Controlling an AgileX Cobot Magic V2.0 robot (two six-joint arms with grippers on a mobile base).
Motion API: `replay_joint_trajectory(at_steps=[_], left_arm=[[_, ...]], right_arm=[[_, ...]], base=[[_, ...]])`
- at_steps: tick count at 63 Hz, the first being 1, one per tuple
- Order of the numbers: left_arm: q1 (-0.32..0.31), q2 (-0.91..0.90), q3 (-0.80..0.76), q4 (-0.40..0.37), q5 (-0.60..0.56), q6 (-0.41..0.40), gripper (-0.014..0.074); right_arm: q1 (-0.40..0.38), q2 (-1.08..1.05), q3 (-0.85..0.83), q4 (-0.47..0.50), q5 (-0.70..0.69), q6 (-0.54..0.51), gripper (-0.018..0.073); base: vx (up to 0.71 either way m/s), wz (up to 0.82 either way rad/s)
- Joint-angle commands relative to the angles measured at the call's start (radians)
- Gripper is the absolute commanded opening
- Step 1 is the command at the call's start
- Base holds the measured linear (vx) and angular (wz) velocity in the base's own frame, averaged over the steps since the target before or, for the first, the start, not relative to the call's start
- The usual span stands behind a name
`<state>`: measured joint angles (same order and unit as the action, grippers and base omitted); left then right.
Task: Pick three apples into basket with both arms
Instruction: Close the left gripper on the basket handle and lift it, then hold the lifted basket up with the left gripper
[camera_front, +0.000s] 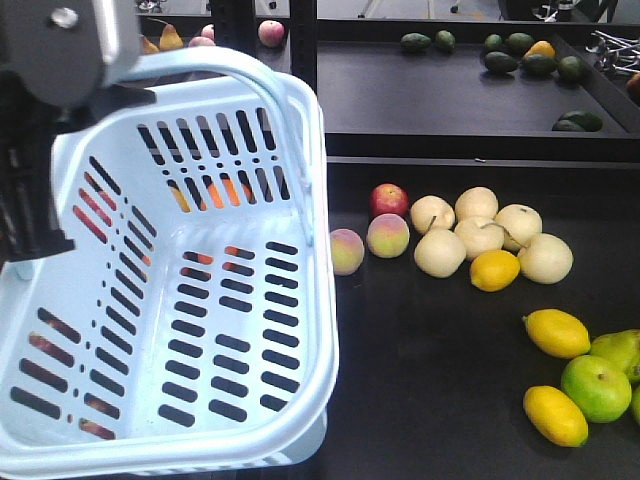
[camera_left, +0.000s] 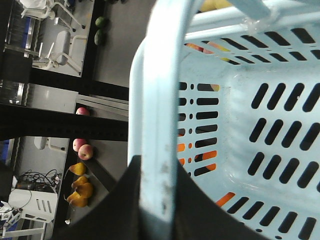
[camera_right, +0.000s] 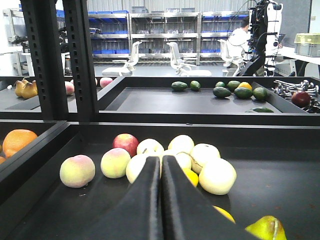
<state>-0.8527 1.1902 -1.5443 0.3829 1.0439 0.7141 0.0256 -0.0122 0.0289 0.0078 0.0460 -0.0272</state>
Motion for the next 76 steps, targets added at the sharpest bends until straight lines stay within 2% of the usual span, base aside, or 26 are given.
replay_joint_trajectory(at_steps=[1, 76], left_arm=[[-0.002, -0.040, -0.029, 0.028, -0.083, -0.016, -0.0008], [-0.002, -0.044, -0.029, 0.024, -0.083, -0.016, -0.0008]], right_arm=[[-0.003, -0.001, 0.011, -0.008, -0.078, 0.001, -0.0008], [-0.003, -0.001, 0.011, -0.008, -0.078, 0.001, -0.0008]], base=[[0.00, 0.00], [0.00, 0.00]])
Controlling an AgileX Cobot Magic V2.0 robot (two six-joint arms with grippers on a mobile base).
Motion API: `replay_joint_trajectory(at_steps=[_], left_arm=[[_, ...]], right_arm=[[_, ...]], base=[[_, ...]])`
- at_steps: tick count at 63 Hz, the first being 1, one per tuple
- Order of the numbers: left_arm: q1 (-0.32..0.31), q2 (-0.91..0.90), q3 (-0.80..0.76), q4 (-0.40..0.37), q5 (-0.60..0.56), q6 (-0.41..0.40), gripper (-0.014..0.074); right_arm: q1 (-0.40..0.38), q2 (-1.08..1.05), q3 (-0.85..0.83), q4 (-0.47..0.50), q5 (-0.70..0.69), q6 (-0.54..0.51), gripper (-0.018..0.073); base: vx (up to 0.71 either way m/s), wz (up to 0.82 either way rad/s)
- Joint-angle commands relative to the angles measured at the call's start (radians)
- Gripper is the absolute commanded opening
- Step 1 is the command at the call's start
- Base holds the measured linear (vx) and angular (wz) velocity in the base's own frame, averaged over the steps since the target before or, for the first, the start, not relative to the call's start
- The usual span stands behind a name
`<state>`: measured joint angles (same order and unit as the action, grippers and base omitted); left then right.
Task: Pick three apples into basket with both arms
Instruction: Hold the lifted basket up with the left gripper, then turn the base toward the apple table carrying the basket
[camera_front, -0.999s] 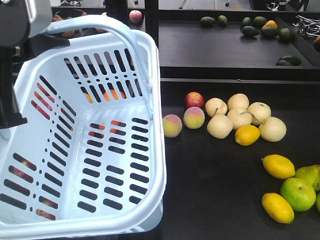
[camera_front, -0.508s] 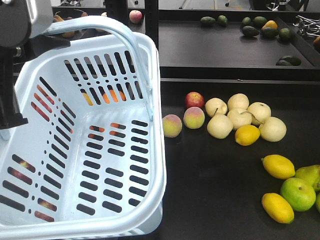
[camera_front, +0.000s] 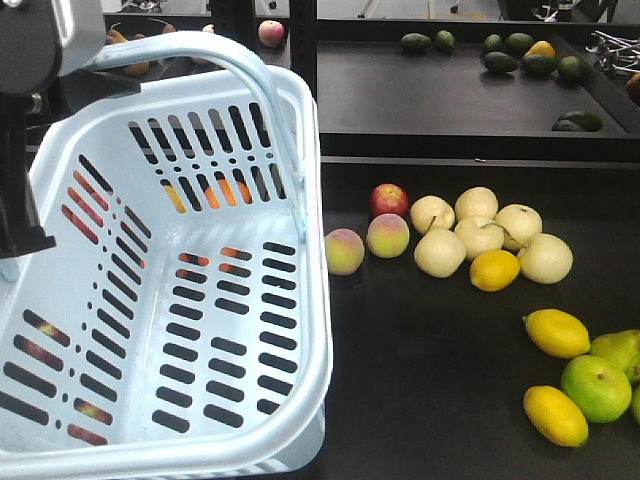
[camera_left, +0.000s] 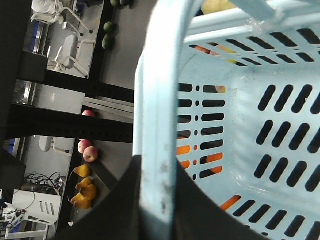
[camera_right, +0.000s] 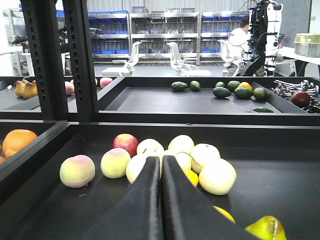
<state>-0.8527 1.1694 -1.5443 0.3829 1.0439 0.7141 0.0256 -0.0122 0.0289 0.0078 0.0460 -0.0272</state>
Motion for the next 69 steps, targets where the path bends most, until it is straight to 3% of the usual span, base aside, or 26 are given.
replay_joint_trajectory(at_steps=[1, 69], left_arm=[[-0.002, -0.023, -0.029, 0.024, -0.083, -0.016, -0.0008], [-0.002, -0.023, -0.029, 0.024, -0.083, -0.016, -0.0008]], right_arm=[[-0.003, -0.001, 0.011, -0.008, -0.077, 0.001, -0.0008], [-0.003, -0.001, 0.011, -0.008, -0.077, 0.001, -0.0008]], base=[[0.00, 0.00], [-0.02, 0.06]])
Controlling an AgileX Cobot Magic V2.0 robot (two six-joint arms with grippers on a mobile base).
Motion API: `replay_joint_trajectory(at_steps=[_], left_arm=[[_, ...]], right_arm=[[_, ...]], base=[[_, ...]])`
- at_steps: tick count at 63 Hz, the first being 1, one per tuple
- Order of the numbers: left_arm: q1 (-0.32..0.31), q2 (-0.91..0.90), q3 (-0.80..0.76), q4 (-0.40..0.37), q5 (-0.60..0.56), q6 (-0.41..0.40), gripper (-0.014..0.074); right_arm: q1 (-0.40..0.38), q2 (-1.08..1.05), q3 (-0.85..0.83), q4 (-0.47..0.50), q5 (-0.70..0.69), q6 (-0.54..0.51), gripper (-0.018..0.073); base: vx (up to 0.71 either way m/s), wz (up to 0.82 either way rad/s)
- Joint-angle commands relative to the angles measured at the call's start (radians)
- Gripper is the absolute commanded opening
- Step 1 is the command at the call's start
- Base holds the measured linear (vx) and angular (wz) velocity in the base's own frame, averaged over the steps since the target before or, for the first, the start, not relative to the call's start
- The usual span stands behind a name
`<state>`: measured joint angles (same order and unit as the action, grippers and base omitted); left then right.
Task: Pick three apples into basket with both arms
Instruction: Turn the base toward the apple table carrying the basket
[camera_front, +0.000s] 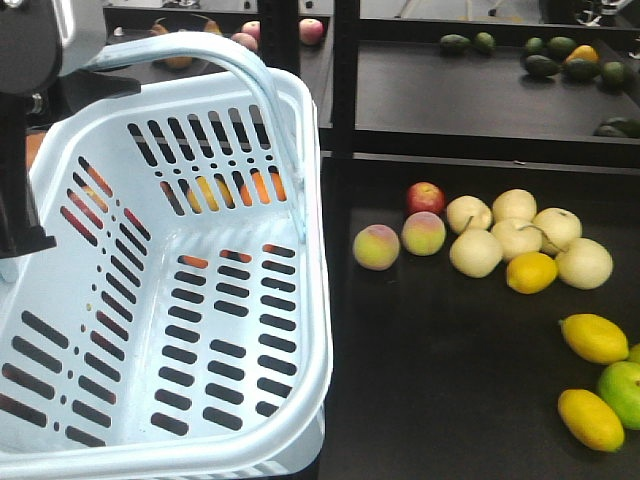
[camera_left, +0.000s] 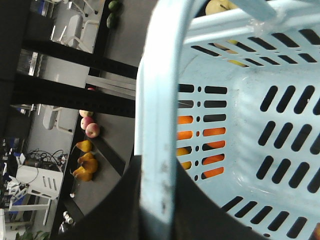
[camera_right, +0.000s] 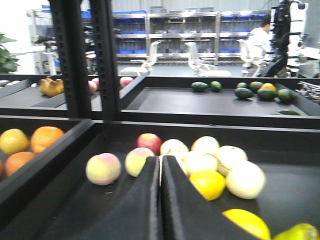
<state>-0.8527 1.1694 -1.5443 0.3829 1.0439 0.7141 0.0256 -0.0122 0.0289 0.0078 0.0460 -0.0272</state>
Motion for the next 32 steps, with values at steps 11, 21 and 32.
replay_joint_trajectory(at_steps=[11, 21, 32], left_arm=[[-0.002, -0.023, -0.029, 0.024, -0.083, -0.016, -0.0008], [-0.002, -0.023, -0.029, 0.024, -0.083, -0.016, -0.0008], [-0.002, -0.023, -0.029, 0.024, -0.083, -0.016, -0.0008]], right_arm=[[-0.003, -0.001, 0.011, -0.008, -0.078, 0.001, -0.0008], [-0.003, -0.001, 0.011, -0.008, -0.078, 0.001, -0.0008], [-0.003, -0.001, 0.011, -0.008, -0.078, 0.001, -0.0008]], base=[[-0.07, 0.28], [-0.06, 0.37], [-0.05, 0.49]])
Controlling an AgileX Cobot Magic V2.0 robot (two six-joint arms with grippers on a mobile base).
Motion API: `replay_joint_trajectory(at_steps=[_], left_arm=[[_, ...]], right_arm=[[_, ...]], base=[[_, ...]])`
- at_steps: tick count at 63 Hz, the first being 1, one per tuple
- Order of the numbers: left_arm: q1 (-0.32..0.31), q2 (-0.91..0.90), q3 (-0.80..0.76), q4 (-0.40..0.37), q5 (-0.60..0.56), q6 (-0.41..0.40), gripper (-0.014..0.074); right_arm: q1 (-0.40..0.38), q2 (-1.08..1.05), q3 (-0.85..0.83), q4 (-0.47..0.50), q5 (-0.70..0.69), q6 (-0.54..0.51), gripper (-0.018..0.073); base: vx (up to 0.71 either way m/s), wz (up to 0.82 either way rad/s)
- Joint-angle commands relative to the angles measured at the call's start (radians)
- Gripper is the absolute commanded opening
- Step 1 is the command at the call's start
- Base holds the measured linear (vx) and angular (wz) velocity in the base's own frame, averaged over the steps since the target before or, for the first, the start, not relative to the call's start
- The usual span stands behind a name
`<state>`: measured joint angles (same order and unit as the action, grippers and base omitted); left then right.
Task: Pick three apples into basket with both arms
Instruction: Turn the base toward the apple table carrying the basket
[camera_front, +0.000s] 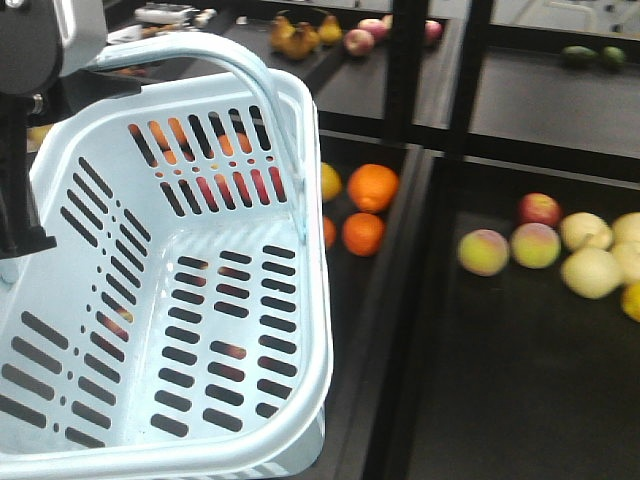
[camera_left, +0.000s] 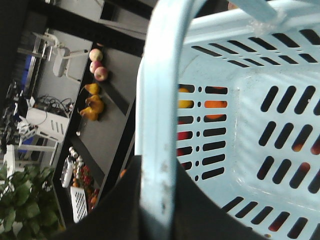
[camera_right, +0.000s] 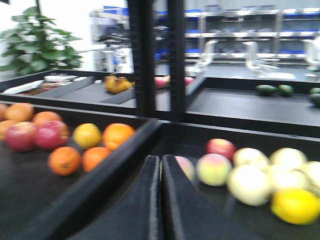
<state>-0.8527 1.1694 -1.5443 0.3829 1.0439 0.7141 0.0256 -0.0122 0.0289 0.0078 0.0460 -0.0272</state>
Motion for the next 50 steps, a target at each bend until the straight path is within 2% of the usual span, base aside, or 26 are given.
replay_joint_trajectory(at_steps=[1, 50], left_arm=[[-0.002, -0.023, -0.029, 0.024, -0.083, -0.016, -0.0008], [-0.002, -0.023, -0.029, 0.024, -0.083, -0.016, -0.0008]], right_arm=[[-0.003, -0.001, 0.011, -0.008, -0.078, 0.001, -0.0008], [-0.003, -0.001, 0.011, -0.008, -0.078, 0.001, -0.0008]], base=[[-0.06, 0.56], [-0.06, 0.54]])
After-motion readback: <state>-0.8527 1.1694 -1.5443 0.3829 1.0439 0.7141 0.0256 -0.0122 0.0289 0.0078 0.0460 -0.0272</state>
